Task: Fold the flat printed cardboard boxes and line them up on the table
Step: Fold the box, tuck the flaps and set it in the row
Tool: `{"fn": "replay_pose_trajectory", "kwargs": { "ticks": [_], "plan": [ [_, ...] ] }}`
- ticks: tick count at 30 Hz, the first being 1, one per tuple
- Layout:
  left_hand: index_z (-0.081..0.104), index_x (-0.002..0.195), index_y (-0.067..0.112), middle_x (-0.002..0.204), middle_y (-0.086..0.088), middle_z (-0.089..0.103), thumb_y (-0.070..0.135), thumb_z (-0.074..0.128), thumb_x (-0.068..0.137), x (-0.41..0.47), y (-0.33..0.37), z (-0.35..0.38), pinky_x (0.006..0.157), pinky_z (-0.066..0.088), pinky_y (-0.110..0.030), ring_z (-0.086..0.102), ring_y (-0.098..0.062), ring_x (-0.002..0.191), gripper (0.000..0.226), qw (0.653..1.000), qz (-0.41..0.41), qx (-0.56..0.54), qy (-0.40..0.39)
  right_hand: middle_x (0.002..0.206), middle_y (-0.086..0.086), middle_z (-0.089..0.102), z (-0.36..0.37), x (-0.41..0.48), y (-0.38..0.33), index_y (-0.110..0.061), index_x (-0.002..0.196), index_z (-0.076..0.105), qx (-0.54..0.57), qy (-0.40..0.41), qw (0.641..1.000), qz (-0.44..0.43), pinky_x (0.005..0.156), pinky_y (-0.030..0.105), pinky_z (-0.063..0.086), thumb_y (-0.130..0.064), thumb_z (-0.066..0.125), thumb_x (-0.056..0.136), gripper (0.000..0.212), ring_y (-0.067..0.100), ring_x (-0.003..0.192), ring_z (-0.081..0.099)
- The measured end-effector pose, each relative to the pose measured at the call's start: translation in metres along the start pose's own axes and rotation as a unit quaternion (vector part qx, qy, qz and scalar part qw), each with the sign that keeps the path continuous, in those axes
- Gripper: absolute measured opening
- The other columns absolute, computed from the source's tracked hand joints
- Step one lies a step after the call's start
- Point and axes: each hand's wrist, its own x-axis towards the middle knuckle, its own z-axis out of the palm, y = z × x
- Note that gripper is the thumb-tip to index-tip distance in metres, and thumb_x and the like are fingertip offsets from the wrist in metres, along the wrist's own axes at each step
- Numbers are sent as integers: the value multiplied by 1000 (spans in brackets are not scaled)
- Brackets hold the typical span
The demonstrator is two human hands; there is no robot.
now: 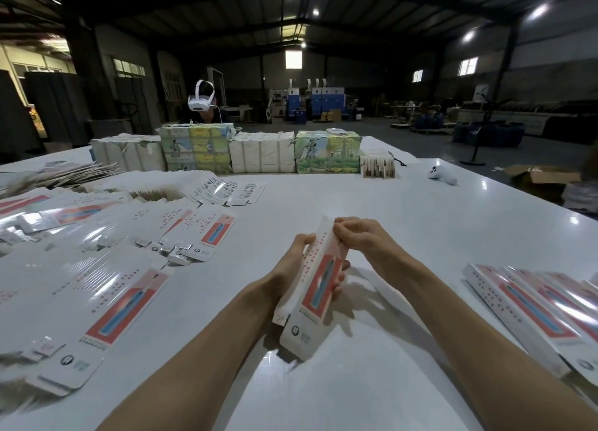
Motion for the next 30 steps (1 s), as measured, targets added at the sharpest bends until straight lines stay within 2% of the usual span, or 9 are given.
{"fn": "replay_pose_trajectory", "kwargs": {
  "ticks": [4, 7, 9, 11, 14, 19, 22, 26, 30],
  "plan": [
    [56, 101, 6, 76, -8, 58, 68, 40, 101, 4, 2, 11, 55, 55, -29, 56, -19, 57, 64, 998, 14, 31, 58, 144, 5, 61, -1, 2, 2, 17, 109, 69, 112, -26, 993, 3, 107, 38, 49, -31, 60, 100, 50, 23, 127, 61],
    [54, 102, 6, 75, -8, 55, 66, 42, 101, 4, 0, 10, 53, 54, -28, 54, -17, 56, 60, 997, 24, 0, 75, 120, 6, 73, 6, 2, 5, 10, 117, 71, 159, -8, 987, 14, 105, 39, 52, -29, 64, 100, 43, 24, 113, 67],
    [52, 106, 7, 77, -10, 54, 62, 44, 101, 2, -2, 6, 55, 54, -28, 54, -18, 57, 56, 995, 39, -54, 70, 119, 10, 72, 16, 0, 6, 2, 124, 68, 167, 24, 986, 17, 100, 37, 54, -25, 69, 98, 37, 26, 113, 68],
    [55, 106, 8, 77, -12, 57, 58, 45, 103, 0, -3, 2, 56, 56, -28, 58, -19, 57, 51, 990, 69, -92, 76, 127, 13, 70, 26, -3, 8, -8, 134, 59, 167, 28, 985, 42, 98, 38, 57, -27, 76, 92, 49, 28, 116, 70],
    [63, 101, 11, 73, -11, 66, 53, 42, 107, 1, -2, -6, 53, 59, -30, 66, -20, 54, 47, 983, 128, -62, 113, 111, 10, 77, 39, -9, 13, -19, 142, 49, 134, 12, 989, 61, 106, 49, 55, -42, 76, 89, 64, 28, 109, 75],
    [66, 120, 12, 92, -17, 77, 50, 40, 111, 0, -11, 0, 66, 64, -39, 78, -34, 76, 47, 974, 166, -25, 153, 106, 7, 79, 40, -11, 11, -33, 143, 43, 99, 63, 993, -2, 100, 48, 58, -45, 72, 96, 57, 27, 103, 77],
    [47, 141, 25, 107, -22, 73, 45, 43, 112, 4, -12, 5, 71, 65, -47, 78, -39, 86, 36, 959, 190, 1, 211, 106, 8, 79, 36, -11, 14, -38, 140, 45, 82, 61, 994, -24, 95, 46, 61, -43, 71, 97, 50, 30, 102, 76],
    [41, 144, 51, 121, -11, 69, 40, 41, 113, 6, -14, 0, 76, 66, -49, 78, -32, 93, 33, 922, 278, 121, 242, 109, 3, 79, 37, -10, 15, -38, 139, 52, 71, 57, 995, -30, 89, 37, 64, -43, 71, 99, 44, 27, 103, 77],
    [45, 146, 48, 126, -8, 68, 45, 39, 112, 2, -14, 3, 79, 65, -53, 77, -33, 99, 35, 919, 290, 119, 239, 108, 3, 80, 37, -9, 13, -37, 138, 57, 82, 58, 995, -27, 80, 29, 63, -41, 71, 99, 42, 27, 103, 77]
  ]
}}
